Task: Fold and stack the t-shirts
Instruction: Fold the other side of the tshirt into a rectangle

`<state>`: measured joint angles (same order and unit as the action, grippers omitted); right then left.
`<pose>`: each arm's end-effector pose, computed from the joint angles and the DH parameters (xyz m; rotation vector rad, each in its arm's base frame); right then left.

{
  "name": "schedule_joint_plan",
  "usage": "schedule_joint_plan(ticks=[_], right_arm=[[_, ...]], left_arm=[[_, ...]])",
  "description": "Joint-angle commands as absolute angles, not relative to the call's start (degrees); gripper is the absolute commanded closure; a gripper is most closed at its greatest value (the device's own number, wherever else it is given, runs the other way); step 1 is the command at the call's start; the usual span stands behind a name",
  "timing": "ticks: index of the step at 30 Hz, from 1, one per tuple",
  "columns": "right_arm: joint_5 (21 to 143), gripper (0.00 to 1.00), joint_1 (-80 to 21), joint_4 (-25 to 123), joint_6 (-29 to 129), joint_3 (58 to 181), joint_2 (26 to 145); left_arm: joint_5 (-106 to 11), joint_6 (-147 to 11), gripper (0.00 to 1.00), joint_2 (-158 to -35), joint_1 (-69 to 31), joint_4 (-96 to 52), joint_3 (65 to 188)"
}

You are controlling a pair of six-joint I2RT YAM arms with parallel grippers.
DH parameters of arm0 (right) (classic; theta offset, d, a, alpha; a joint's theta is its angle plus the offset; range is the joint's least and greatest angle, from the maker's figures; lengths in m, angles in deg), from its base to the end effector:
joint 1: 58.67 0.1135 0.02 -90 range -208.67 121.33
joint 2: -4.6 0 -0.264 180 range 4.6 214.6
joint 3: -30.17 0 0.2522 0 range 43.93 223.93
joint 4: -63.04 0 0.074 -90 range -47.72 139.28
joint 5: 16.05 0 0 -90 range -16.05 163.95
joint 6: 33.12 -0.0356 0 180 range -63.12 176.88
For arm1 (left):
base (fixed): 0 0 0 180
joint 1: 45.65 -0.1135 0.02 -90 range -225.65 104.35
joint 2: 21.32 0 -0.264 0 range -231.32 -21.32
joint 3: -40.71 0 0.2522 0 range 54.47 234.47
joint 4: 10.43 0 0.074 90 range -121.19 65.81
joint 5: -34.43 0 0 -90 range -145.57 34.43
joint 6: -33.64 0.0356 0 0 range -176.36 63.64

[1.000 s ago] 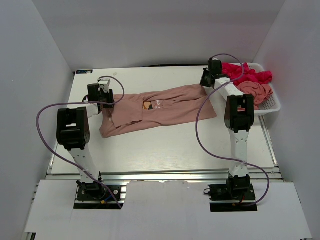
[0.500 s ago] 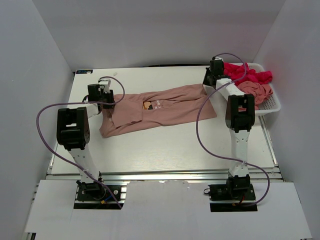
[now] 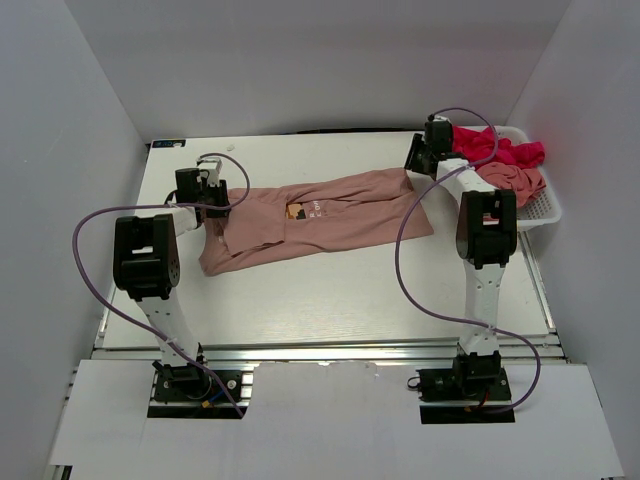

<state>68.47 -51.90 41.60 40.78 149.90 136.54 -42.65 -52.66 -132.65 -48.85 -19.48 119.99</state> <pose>0.5307 0.0596 0.1959 0.2306 2.1455 0.1279 0.4115 0.0150 0.1541 0.1268 2.2701 -0.1945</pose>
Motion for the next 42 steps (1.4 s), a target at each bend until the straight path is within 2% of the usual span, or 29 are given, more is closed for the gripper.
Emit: schedule_joint_plan(ticks=[1, 13, 16, 21, 26, 33, 42], right_arm=[[72.0, 0.56, -51.7, 41.7, 39.6, 150.9, 135.7], [76.0, 0.58, -51.2, 38.6, 39.5, 156.3, 140.4], [76.6, 0.70, -50.9, 38.5, 39.1, 155.6, 140.4], [77.0, 1.00, -50.7, 38.4, 39.3, 154.1, 140.3], [74.4, 1.00, -50.8, 39.5, 39.9, 153.9, 139.9], [64.0, 1.00, -50.9, 44.0, 43.3, 153.7, 138.6], [65.8, 1.00, -51.4, 47.3, 44.1, 157.0, 140.6]], left_arm=[[-41.5, -52.8, 0.50, -129.6, -48.7, -19.4, 121.3], [-41.0, -53.5, 0.50, -131.6, -48.6, -19.8, 122.7], [-41.0, -53.7, 0.50, -132.0, -48.7, -19.8, 123.3], [-40.9, -53.6, 0.51, -131.8, -48.7, -20.1, 123.6], [-41.6, -53.2, 0.51, -131.2, -48.7, -20.1, 123.0], [-41.6, -53.0, 0.51, -130.7, -48.7, -20.1, 122.5], [-41.1, -52.8, 0.51, -131.5, -48.7, -20.8, 123.0]])
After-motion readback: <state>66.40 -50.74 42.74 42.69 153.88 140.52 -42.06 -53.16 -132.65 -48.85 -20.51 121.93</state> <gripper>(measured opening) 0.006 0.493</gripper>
